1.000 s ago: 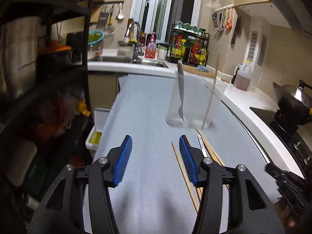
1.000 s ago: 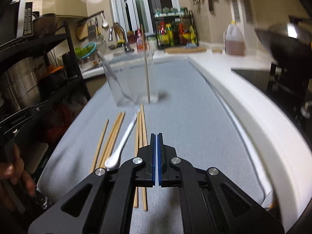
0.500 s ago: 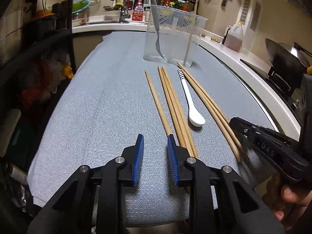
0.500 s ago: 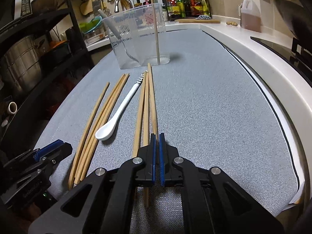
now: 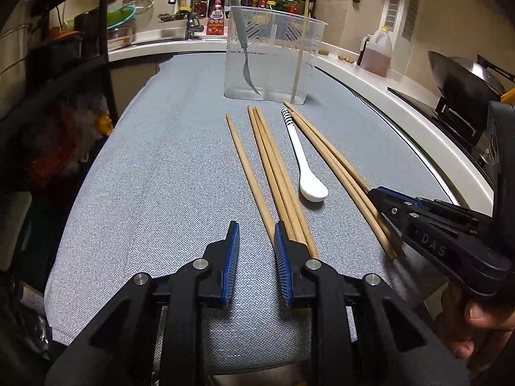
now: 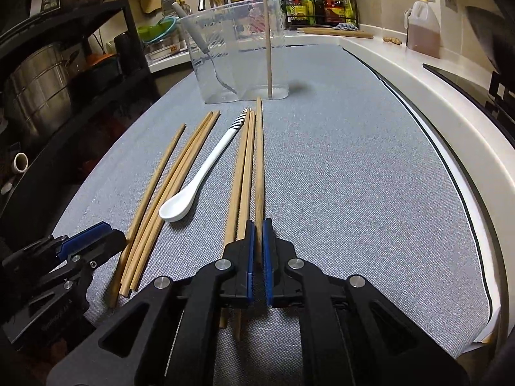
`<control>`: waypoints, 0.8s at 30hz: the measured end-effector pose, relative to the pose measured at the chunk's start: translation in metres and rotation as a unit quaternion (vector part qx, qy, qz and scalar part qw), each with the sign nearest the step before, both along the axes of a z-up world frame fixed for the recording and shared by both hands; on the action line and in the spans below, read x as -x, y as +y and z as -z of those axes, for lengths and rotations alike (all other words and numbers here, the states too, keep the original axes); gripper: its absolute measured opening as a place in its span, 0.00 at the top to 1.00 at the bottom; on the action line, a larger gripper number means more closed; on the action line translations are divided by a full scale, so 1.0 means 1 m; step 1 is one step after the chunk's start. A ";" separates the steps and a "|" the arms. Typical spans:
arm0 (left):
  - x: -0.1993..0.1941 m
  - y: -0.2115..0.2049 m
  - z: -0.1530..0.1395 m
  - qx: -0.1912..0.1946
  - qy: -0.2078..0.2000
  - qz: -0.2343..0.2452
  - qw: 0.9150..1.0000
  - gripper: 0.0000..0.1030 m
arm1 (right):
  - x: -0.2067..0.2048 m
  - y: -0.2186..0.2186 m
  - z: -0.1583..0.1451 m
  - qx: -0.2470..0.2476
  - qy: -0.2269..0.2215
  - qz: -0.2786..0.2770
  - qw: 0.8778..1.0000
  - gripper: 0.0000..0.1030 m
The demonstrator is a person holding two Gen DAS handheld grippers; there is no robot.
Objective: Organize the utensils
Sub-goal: 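Grasp a wooden chopstick with the left gripper while the right gripper grasps another chopstick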
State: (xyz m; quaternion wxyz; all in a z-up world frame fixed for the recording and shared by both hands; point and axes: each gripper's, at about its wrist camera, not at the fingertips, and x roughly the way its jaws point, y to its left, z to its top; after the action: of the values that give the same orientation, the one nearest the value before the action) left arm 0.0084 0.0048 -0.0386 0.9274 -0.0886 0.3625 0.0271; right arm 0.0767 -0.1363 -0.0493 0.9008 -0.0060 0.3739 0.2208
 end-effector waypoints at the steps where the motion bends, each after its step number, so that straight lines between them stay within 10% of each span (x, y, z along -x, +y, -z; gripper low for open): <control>1: -0.001 -0.001 0.000 0.002 0.000 0.001 1.000 0.78 | 0.000 0.000 0.000 0.001 0.000 -0.001 1.000 0.92; 24: -0.005 0.022 0.003 -0.039 0.005 -0.018 0.999 0.93 | 0.035 -0.032 -0.001 0.021 -0.007 0.052 0.998 0.94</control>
State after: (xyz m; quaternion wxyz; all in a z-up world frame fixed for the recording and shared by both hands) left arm 0.0131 0.0266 -0.0419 0.9278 -0.0587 0.3638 0.0584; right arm 0.0420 -0.1685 -0.0488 0.9134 -0.0074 0.3717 0.1659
